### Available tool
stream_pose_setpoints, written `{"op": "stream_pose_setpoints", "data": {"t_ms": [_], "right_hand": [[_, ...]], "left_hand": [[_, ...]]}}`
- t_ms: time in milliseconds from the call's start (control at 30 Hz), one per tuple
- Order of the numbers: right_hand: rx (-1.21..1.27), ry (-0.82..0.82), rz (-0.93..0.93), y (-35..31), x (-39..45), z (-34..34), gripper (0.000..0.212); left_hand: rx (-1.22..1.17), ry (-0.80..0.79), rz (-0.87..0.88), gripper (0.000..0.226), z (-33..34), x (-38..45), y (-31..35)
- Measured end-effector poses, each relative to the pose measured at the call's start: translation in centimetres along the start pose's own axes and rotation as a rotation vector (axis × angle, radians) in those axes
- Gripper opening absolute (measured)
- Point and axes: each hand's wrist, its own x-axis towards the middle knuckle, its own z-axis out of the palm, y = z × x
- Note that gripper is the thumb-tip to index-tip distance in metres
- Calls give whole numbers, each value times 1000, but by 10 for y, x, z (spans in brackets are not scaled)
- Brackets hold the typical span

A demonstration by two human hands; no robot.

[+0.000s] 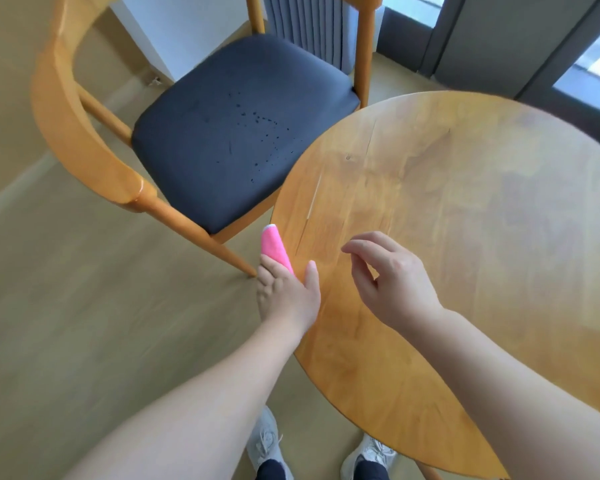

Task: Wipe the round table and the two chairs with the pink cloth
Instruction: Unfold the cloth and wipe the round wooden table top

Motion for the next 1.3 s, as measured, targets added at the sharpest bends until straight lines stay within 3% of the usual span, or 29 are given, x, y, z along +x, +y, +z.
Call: {"op": "stream_pose_setpoints", "data": {"t_ms": [167,733,900,1300], "right_hand": [[-20,13,26,12,11,2,18],[-68,111,141,28,27,-47,24],[-110,36,129,47,28,-71,26],[-192,174,346,84,70,-50,25]], "left_hand": [[208,102,61,96,4,16,5],[437,52,167,98,-29,97,66],[494,57,252,97,-32,121,88],[564,3,529,96,-30,185,160]]}}
